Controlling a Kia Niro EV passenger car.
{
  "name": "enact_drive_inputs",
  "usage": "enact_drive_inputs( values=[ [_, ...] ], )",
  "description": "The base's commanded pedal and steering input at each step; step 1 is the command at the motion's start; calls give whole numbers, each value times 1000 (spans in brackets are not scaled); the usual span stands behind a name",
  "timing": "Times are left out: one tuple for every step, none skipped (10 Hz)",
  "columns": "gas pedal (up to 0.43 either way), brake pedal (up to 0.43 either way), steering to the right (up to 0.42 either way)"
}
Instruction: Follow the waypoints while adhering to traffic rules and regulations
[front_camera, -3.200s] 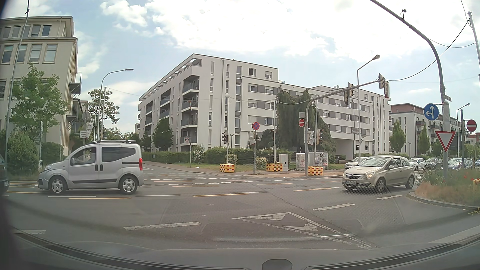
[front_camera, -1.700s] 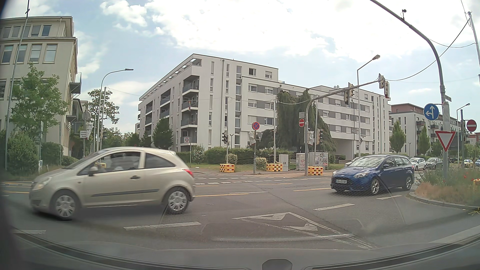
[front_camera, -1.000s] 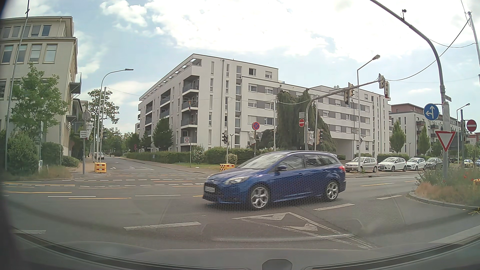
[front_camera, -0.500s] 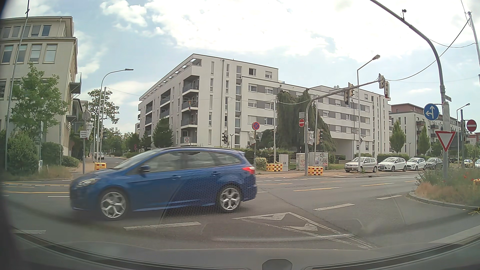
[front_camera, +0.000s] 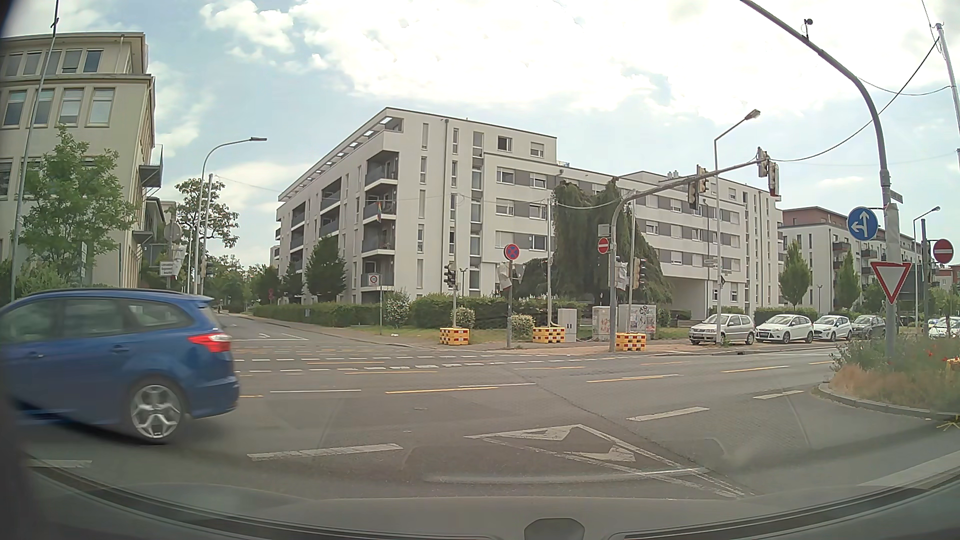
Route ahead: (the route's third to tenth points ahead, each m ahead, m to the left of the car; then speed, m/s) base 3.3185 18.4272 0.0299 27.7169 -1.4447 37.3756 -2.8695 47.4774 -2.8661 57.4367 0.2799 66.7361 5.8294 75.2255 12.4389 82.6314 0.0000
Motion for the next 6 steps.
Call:
enact_drive_inputs(
  values=[
    [0,335,-883],
    [0,335,-883],
    [0,335,-883],
    [0,335,-883],
    [0,335,-883],
    [0,335,-883]
  ],
)
